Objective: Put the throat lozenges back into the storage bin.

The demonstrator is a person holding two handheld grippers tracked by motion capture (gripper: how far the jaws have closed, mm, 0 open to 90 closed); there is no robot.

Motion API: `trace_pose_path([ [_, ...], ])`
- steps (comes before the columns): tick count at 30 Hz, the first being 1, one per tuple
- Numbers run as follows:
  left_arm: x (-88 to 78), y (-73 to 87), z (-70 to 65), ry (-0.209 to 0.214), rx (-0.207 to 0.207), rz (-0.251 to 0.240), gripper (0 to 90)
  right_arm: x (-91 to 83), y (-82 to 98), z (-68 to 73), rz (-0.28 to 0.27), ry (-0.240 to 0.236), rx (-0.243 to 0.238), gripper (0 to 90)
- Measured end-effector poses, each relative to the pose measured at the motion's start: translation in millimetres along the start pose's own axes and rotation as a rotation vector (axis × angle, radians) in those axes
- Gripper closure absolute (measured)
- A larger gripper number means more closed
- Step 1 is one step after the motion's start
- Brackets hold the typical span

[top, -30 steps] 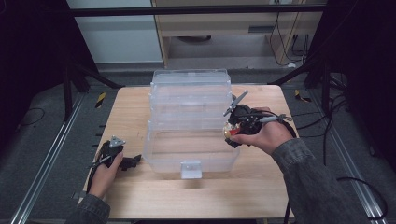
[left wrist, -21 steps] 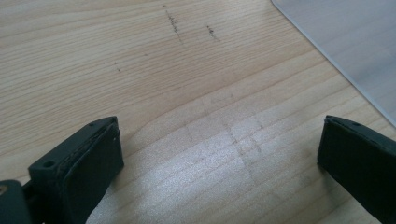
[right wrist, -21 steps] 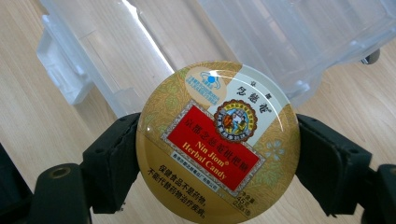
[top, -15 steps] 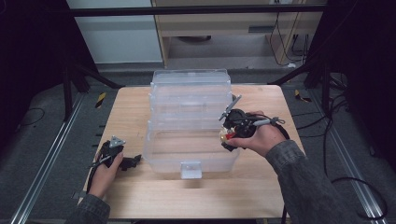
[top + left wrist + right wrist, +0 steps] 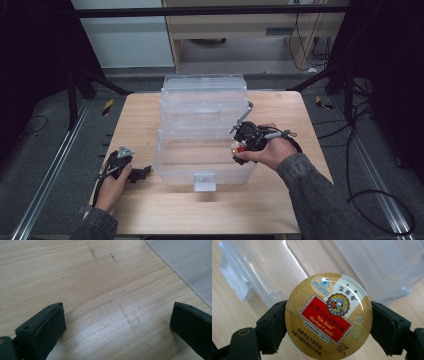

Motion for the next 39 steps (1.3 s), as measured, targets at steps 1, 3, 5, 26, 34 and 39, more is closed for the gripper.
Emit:
trace_pose_path([
  [1, 0.0, 0.0, -0.1, 0.001, -0.001, 0.000, 0.0, 1.6, 0.4, 0.2, -0.001, 0.000, -0.001, 20.8],
  [3, 0.1, 0.0, -0.1, 0.001, -0.001, 0.000, 0.0, 5.3, 1.9, 0.2, 0.002, 0.000, -0.002, 20.8],
  [5, 0.1, 0.0, -0.1, 0.001, -0.002, -0.001, 0.0, 8.0, 3.0, 0.5, 0.006, -0.003, 0.003, 20.8],
  [26, 0.1, 0.0, 0.0, 0.002, -0.001, -0.001, 0.0, 18.8, 12.0, -3.9, 0.020, -0.016, 0.048, 20.8],
  [34, 0.1, 0.0, 0.0, 0.003, -0.001, -0.001, 0.0, 20.4, 12.1, -3.4, 0.024, -0.023, 0.052, 20.7],
  [39, 0.1, 0.0, 0.0, 0.003, 0.000, -0.001, 0.0, 22.5, 14.9, -4.7, 0.032, -0.028, 0.066, 20.7],
])
Point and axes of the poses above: each handheld gripper's, and its own axes: x roughly forward along the jaws, y roughly out of its underside, z roughly to its left, the point moved 2 cm from there along x, roughly forward along the jaws, and after that the axes turned 9 degrees about x, right-handed, at the moved point
